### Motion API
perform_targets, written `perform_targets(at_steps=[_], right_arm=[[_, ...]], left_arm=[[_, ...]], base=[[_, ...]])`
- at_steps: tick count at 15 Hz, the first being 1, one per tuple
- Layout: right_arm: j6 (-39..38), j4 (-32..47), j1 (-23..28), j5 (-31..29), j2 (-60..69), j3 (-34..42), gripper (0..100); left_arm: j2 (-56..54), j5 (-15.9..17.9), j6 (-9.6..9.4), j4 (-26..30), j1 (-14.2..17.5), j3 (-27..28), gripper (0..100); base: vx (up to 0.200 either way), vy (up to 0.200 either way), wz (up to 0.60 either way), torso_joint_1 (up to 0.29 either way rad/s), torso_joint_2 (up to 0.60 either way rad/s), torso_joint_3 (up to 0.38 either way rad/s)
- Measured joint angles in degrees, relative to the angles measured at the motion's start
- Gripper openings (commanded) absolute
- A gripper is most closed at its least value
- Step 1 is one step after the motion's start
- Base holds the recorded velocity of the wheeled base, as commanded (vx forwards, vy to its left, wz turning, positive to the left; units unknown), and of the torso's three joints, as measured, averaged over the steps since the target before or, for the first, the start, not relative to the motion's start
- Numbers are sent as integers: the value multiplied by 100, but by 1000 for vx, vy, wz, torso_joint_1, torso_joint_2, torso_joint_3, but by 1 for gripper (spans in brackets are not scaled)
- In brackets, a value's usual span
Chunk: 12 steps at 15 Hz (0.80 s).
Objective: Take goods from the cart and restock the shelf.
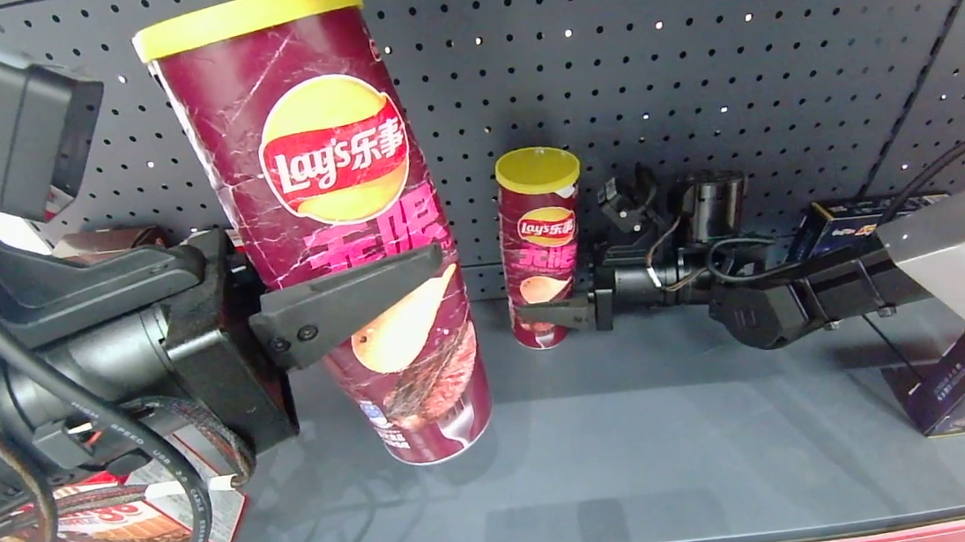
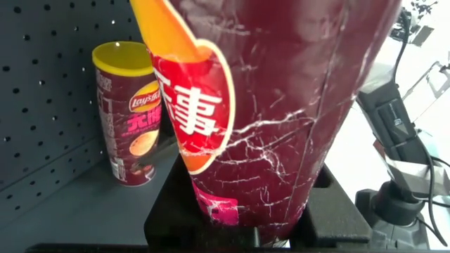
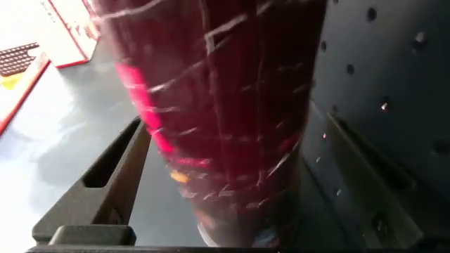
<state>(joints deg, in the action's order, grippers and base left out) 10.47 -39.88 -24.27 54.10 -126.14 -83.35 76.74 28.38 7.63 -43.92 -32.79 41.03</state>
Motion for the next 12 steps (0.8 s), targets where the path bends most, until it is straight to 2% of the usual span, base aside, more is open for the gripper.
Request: perform_targets(at_steps=[7,12], right_arm=[[-11,-99,-45,-21,-101,41,0],[-22,-110,-127,-336,102,269,0]], left_arm=[[-20,0,0,2,16,-52,0],[-28,0,-9,0,20,-88,0]], base=[[0,0,0,0,0,0],[0,0,0,0,0,0]])
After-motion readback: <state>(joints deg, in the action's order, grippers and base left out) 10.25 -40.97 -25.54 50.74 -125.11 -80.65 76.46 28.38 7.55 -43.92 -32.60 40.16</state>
